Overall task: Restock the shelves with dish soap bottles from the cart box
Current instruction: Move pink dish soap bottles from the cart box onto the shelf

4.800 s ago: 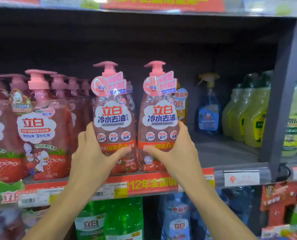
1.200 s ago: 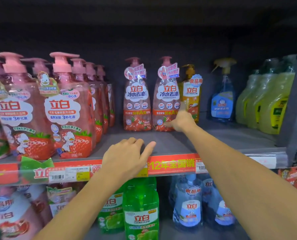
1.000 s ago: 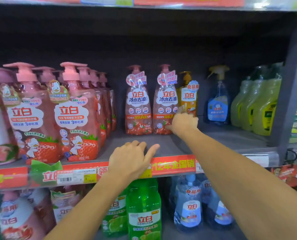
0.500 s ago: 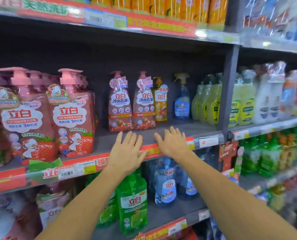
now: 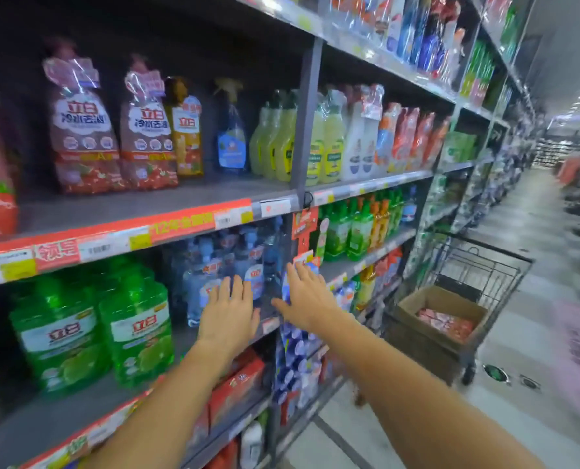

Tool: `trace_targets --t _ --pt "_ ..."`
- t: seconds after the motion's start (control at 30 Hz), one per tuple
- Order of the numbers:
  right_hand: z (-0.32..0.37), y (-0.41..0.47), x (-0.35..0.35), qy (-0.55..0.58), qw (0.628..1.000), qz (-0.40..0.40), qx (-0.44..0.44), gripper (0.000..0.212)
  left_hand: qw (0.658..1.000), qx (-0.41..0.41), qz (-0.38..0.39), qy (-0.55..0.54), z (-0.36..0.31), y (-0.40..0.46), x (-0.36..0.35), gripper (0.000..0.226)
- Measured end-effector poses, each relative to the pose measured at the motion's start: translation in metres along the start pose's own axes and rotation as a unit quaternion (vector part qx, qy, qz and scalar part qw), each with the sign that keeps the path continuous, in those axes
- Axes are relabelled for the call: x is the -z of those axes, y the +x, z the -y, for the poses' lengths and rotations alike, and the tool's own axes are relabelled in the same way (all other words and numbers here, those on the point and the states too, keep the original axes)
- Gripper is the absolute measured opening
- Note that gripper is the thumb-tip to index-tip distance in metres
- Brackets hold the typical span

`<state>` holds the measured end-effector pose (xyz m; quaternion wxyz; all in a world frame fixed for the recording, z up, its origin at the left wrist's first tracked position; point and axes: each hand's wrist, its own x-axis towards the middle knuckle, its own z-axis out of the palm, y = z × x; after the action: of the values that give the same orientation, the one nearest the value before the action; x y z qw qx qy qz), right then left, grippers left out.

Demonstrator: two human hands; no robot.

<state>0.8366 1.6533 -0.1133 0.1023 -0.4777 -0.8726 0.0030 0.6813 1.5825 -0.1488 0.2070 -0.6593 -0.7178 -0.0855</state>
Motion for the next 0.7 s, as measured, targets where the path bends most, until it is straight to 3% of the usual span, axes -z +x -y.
trace_targets --t 0.27,0.5,0.7 --pt "-0.141 -0.062 -0.013 -0.012 0.996 0.017 -0.085 0.078 0.993 -0.12 0.008 -0.005 -0.14 0.041 -0.004 0.061" --pt "-0.302 -0.132 -0.037 -0.019 0.982 0.075 -0.17 0.074 0.977 -0.197 0.03 -0.081 -0.331 0.091 -0.012 0.058" --pt "-0.44 -0.179 -0.033 -0.001 0.966 0.065 -0.251 0.071 0.968 -0.23 0.043 -0.088 -0.467 0.122 -0.041 0.059"
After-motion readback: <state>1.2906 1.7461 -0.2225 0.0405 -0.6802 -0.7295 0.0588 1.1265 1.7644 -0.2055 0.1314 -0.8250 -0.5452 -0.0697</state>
